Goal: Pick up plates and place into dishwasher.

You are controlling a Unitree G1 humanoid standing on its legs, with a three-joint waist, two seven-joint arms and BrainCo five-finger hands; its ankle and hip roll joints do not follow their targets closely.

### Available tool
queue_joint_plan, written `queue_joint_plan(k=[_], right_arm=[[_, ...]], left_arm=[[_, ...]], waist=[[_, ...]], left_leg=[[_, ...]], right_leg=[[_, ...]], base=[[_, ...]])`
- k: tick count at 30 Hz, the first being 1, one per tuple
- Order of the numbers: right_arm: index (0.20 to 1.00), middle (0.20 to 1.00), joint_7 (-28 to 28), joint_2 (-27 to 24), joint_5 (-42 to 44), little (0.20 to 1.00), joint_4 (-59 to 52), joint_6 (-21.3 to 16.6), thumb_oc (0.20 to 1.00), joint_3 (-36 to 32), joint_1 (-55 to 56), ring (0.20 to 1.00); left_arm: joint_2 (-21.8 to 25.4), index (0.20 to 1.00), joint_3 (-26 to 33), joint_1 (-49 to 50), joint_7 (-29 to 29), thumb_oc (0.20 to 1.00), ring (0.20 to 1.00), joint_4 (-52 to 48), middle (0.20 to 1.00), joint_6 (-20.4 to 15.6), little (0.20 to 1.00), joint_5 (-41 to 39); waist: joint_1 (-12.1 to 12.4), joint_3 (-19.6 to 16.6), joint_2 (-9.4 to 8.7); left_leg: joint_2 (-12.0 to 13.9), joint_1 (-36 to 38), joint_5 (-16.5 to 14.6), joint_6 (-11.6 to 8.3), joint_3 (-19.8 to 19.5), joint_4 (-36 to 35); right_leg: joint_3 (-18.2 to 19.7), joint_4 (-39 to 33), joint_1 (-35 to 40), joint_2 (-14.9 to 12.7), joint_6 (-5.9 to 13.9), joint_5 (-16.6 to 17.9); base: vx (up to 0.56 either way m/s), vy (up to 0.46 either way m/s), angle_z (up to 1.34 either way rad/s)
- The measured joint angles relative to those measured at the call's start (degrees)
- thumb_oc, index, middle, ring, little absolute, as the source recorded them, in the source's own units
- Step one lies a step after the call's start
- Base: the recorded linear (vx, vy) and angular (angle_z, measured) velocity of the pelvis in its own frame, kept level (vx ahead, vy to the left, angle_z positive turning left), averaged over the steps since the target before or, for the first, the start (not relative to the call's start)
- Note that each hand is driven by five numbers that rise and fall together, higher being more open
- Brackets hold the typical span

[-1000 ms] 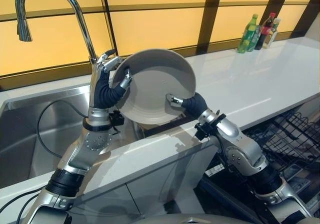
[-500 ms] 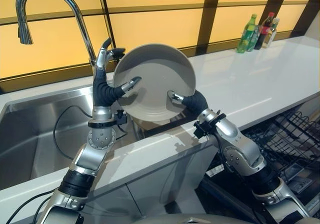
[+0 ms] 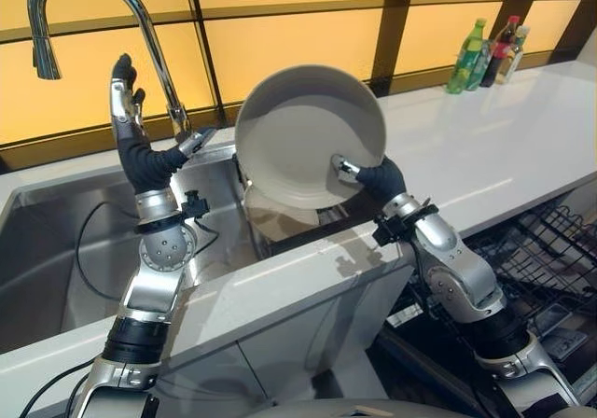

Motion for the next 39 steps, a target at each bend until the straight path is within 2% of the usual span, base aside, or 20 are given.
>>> queue_joint_plan(k=[3,8,13,18,24,26,28,32,39], right_arm=[[0.2,0.2,-2.21,-1.22,-2.94,0.2,0.0,-1.4,0.2,-3.63,0.41,0.2],[0.2,0.2,-6.21,-6.36,-5.21,0.2,0.01,-3.86,0.2,-11.65,2.97,0.2],[0.2,0.2,-9.55,-8.45,-8.16,0.2,0.42,-6.4,0.2,-18.99,7.04,0.2],[0.2,0.2,-12.0,-9.72,-11.51,0.2,3.54,-6.71,0.2,-25.25,12.96,0.2],[0.2,0.2,-16.32,-10.23,-12.62,0.2,8.47,-6.67,0.2,-32.61,20.11,0.2],[0.2,0.2,-17.2,-10.23,-12.71,0.2,9.5,-6.65,0.2,-34.15,21.76,0.2],[0.2,0.2,-17.5,-10.24,-13.15,0.2,9.92,-6.64,0.2,-35.18,23.39,0.2],[0.2,0.2,-17.8,-10.22,-13.42,0.2,13.45,-6.7,0.2,-35.36,24.22,0.2],[0.2,0.2,-14.95,-8.12,-13.62,0.2,16.06,-6.77,0.2,-35.44,29.61,0.2]], left_arm=[[0.02,1.0,1.9,0.09,0.04,1.0,1.0,0.0,1.0,-0.04,1.0,-2.5],[0.09,1.0,5.14,0.48,-0.17,1.0,1.0,0.02,1.0,-0.04,1.0,-5.83],[0.59,1.0,7.38,1.59,-0.88,1.0,1.0,0.09,1.0,-0.24,1.0,-7.28],[1.49,1.0,8.88,2.17,-1.89,1.0,1.0,0.16,1.0,-0.26,1.0,-7.83],[3.31,1.0,10.41,2.52,-2.25,1.0,1.0,0.92,1.0,-0.18,1.0,-8.15],[3.45,1.0,10.65,2.55,-2.22,1.0,1.0,1.13,1.0,-0.2,1.0,-8.07],[3.52,1.0,10.66,2.58,-2.15,1.0,1.0,1.54,1.0,-0.13,1.0,-7.97],[3.53,1.0,10.52,2.28,-0.53,1.0,1.0,3.97,1.0,0.03,1.0,-7.56],[3.53,1.0,10.52,2.24,-0.42,1.0,1.0,4.7,1.0,0.21,1.0,-7.08]], waist=[[0.03,0.46,-0.16],[-0.27,0.9,-0.23],[-2.05,1.04,-0.54],[-4.83,1.42,-1.3],[-8.62,1.64,-1.37],[-11.01,1.64,-1.42],[-11.31,1.81,-1.18],[-14.13,2.12,-0.75],[-16.14,3.71,-0.02]], left_leg=[[-0.08,-0.02,-0.01,0.02,0.01,0.0],[-0.04,-0.08,-0.08,0.04,0.29,-0.01],[0.24,0.14,-0.71,0.18,2.12,0.03],[0.33,1.11,-0.99,-0.03,4.25,0.01],[0.64,2.11,-1.89,-0.15,7.72,-0.01],[0.8,2.23,-2.09,-0.21,8.55,-0.04],[1.01,2.19,-2.23,-0.3,9.86,-0.03],[1.2,2.17,-2.39,-0.36,11.62,-0.04],[1.73,3.2,-2.85,-0.75,14.1,-0.05]], right_leg=[[-0.01,0.0,-0.03,-0.09,0.04,-0.03],[0.2,0.05,-0.24,-0.1,0.05,-0.07],[1.89,0.12,-1.14,0.02,0.01,0.0],[3.69,0.13,-1.25,0.03,0.08,0.06],[6.9,0.13,-2.33,0.39,0.25,0.44],[7.68,0.13,-2.7,0.52,0.31,0.54],[8.53,0.13,-3.52,0.54,0.35,1.07],[9.59,0.12,-4.73,0.61,0.6,1.66],[10.07,0.13,-4.99,0.94,0.49,2.11]], base=[[0.0,0.0,0.0],[-0.01,0.009,-0.02],[0.01,0.035,-0.16],[-0.01,0.017,-0.21],[-0.01,0.008,-0.29],[-0.09,-0.016,-0.26],[-0.1,-0.008,-0.37],[-0.02,-0.019,-0.27],[0.03,-0.057,-0.17]])
